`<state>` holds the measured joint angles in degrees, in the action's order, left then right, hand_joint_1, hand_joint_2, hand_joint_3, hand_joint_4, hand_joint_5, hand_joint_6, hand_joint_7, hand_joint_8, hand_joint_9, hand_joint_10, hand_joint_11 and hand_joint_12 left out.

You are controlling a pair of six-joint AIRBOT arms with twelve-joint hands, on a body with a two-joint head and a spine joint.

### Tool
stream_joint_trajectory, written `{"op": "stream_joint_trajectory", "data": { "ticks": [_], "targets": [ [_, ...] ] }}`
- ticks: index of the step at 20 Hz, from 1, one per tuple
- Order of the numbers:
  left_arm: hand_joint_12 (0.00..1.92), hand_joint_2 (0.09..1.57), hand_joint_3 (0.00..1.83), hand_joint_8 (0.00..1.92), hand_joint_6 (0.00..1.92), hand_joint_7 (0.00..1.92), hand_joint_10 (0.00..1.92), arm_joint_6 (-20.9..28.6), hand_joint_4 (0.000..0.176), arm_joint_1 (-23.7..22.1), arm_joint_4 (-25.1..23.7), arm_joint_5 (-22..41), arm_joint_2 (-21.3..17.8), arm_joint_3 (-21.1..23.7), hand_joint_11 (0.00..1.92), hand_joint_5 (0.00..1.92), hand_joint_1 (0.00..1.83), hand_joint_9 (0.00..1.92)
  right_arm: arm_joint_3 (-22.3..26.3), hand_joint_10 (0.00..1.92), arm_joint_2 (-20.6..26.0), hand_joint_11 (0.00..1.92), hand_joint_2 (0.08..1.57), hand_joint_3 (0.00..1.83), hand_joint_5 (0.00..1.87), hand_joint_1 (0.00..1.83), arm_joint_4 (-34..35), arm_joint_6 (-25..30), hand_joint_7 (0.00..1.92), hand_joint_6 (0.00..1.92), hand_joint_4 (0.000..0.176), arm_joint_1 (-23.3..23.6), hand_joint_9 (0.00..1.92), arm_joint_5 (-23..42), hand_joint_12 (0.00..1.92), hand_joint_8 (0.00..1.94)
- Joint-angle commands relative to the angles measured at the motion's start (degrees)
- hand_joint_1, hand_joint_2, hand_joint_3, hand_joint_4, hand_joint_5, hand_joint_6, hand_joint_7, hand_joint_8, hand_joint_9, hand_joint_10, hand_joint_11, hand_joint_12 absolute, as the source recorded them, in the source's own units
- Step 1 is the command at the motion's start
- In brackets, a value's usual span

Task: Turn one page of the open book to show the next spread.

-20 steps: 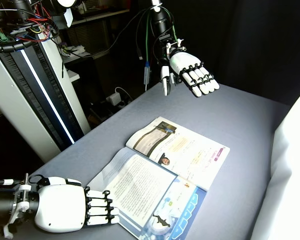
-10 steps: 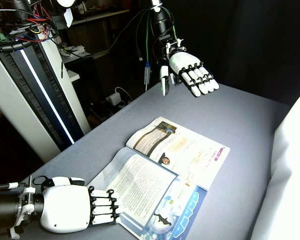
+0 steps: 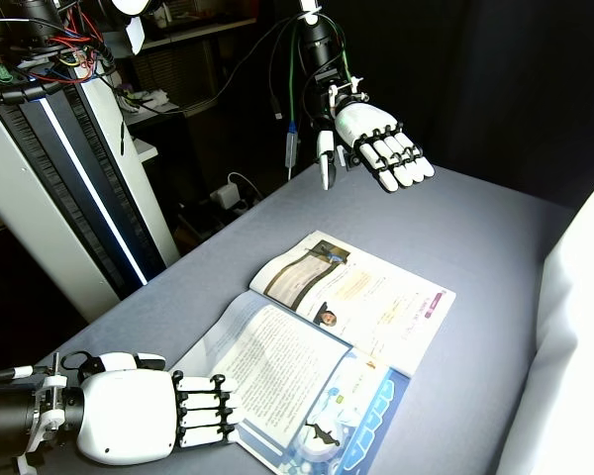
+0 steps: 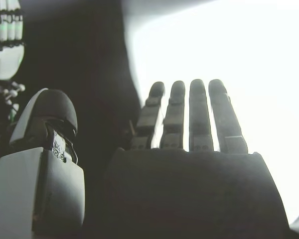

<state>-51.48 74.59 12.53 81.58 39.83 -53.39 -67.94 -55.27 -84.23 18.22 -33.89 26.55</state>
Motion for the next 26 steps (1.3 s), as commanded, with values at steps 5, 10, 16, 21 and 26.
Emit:
{"op": "stream_joint_trajectory", "data": {
  "ticks": [5, 10, 16, 21, 26],
  "targets": [
    [0.0, 1.26, 0.0, 0.0, 0.0, 0.0, 0.0, 0.2, 0.0, 0.0, 1.6, 7.4, -0.1, 0.2, 0.0, 0.0, 0.0, 0.0, 2.7, 0.0, 2.7, 0.0, 1.3, 0.0, 0.05, 0.0, 1.3, 1.0, 0.01, 0.01, 0.0, -0.2, 0.0, 1.5, 0.0, 0.01],
    [0.0, 1.26, 0.0, 0.0, 0.0, 0.0, 0.0, 0.2, 0.0, 0.7, 2.1, 8.0, -0.1, 0.2, 0.0, 0.0, 0.0, 0.0, 4.9, 0.0, 6.4, 0.0, 1.31, 0.01, 0.04, 0.0, 2.4, 0.6, 0.0, 0.01, 0.0, 0.7, 0.0, 1.4, 0.0, 0.0],
    [0.0, 1.27, 0.0, 0.0, 0.0, 0.0, 0.0, 0.2, 0.0, 1.0, 2.5, 8.5, -0.2, 0.2, 0.0, 0.0, 0.0, 0.0, 5.0, 0.0, 5.8, 0.02, 1.31, 0.01, 0.08, 0.0, 0.3, 0.1, 0.01, 0.02, 0.0, 3.2, 0.0, 1.4, 0.02, 0.0],
    [0.0, 1.27, 0.0, 0.0, 0.0, 0.0, 0.0, 0.1, 0.0, 1.0, 2.5, 8.9, -0.2, 0.3, 0.0, 0.0, 0.0, 0.0, 3.6, 0.0, 3.0, 0.0, 1.31, 0.0, 0.06, 0.0, -2.3, 1.6, 0.0, 0.01, 0.0, 3.4, 0.0, 1.6, 0.01, 0.0],
    [0.0, 1.27, 0.0, 0.0, 0.0, 0.0, 0.0, 0.1, 0.0, 1.0, 2.5, 9.1, -0.3, 0.3, 0.0, 0.0, 0.0, 0.0, 1.9, 0.0, 0.2, 0.0, 1.29, 0.0, 0.05, 0.0, -5.7, 5.5, 0.01, 0.01, 0.0, 2.3, 0.0, 2.1, 0.0, 0.0]
  ]
}}
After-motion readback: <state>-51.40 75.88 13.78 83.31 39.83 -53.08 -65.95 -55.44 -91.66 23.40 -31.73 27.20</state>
